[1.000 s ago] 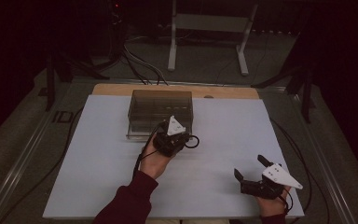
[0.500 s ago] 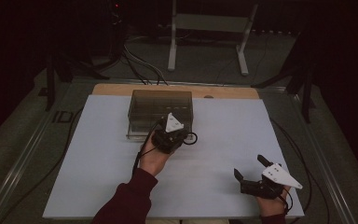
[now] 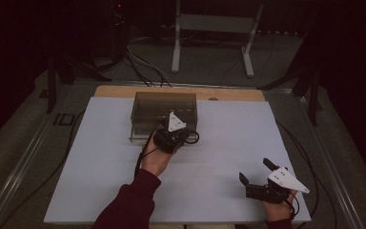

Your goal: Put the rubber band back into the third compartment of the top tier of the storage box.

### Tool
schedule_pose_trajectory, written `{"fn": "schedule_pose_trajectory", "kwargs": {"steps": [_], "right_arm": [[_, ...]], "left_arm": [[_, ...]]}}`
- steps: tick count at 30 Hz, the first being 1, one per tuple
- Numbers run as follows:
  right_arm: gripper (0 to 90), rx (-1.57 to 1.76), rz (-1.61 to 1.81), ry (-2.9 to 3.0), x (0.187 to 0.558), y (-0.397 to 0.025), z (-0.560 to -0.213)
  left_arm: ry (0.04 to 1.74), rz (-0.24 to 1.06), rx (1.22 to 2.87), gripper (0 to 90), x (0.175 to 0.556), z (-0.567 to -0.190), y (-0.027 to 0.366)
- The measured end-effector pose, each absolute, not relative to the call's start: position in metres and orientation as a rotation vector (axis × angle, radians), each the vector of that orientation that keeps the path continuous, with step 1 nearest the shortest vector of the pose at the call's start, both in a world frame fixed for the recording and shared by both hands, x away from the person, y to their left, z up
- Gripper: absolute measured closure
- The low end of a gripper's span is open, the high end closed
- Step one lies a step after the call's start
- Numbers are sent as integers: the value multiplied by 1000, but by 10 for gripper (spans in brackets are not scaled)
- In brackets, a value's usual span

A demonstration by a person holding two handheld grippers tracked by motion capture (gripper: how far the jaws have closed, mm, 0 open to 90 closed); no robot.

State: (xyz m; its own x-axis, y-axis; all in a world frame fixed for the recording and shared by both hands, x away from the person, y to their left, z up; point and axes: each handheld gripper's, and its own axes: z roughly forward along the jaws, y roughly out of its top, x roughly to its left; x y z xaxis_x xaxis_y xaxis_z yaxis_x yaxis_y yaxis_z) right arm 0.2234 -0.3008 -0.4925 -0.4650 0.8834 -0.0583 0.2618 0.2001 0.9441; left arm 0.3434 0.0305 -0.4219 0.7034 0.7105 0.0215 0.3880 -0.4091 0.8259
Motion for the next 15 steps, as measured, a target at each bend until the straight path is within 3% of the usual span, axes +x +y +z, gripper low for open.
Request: {"fn": "schedule_pose_trajectory", "kwargs": {"steps": [15], "right_arm": [[2,1065,1275,1855,224,-301,-493]], "left_arm": [[864,507,2035,886,353,-419,34]]}}
